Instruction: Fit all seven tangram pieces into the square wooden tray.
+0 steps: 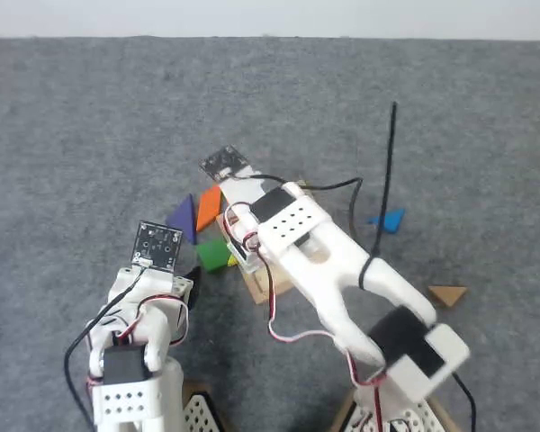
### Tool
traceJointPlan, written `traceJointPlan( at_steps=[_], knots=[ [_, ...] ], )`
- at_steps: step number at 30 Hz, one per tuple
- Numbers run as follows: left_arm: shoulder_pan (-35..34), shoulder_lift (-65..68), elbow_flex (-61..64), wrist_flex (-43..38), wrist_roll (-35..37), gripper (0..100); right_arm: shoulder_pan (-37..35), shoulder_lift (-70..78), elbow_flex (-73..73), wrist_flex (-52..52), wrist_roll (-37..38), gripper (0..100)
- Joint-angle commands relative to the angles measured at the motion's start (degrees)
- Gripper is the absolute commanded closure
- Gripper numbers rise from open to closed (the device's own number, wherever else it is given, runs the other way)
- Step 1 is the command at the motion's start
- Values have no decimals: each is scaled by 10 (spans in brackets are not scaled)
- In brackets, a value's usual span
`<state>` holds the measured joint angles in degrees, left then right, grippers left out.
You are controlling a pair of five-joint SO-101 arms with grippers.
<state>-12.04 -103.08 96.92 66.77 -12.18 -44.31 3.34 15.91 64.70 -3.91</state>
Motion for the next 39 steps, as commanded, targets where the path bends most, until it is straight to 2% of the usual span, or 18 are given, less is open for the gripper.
traceJointPlan(
  at_steps=[1, 5, 14, 24, 36, 39],
  knots=[
    [0, -12, -5, 4, -11, 753, -18, -49, -5, -58, -63, 931],
    [0, -12, -5, 4, -11, 753, -30, -21, -8, -117, -119, 931],
    [-31, -11, -5, 4, -10, 753, -38, 45, -10, -172, -125, 931],
    [-31, -11, -5, 4, -10, 753, -38, 84, -23, -164, -125, 931],
    [-31, -11, -5, 4, -10, 753, -37, 82, -21, -88, -120, 931],
    [-31, -11, -5, 4, -10, 753, -40, 81, -20, -83, -95, 931]
  ],
)
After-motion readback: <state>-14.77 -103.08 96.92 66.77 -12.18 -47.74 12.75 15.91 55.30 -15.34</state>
